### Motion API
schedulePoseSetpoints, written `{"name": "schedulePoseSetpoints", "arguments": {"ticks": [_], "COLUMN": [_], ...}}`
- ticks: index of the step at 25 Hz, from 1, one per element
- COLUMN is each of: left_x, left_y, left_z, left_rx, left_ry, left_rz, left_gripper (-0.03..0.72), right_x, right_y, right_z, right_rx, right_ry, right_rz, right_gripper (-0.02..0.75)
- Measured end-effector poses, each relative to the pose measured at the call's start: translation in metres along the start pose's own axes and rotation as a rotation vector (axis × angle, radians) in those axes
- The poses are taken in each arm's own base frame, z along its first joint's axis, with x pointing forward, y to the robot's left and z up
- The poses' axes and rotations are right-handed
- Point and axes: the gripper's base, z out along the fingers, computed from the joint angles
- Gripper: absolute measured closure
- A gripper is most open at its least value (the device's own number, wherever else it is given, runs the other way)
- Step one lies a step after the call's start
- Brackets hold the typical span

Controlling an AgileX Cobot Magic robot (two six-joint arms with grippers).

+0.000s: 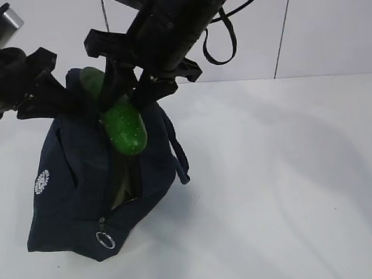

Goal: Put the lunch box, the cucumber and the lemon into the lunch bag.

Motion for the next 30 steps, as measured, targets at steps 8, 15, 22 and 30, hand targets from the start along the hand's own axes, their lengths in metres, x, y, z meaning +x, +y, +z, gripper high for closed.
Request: {"name": "schedulePoseSetpoints", "arguments": {"ticks": [8, 15, 22, 30], "left_x": [0.000, 0.000, 0.000, 0.000], "left_y": [0.000, 0.000, -0.003, -0.005], "left_z": [0.000, 0.000, 0.000, 0.000], "left_rx": [0.000, 0.000, 0.041, 0.071], "left_ry": [-0.002, -0.003, -0.002, -0.005], "left_rz": [0.007, 0.006, -0.001, -0.007], "left_gripper": [0.683, 0.683, 0.683, 0.683], "right_x": [0.005, 0.006, 0.004, 0.004], "right_y": [-0.012, -0.017, -0.023, -0.029], "right_z": [0.012, 0.025, 0.036, 0.054], "right_rx": [0.057, 0.005, -0.001, -0.047], "right_ry": [0.002, -0.055, -0.056, -0.028], "right_rz": [0.056, 0.128, 0.145, 0.064], "right_gripper": [0.400, 0.400, 0.400, 0.400]}}
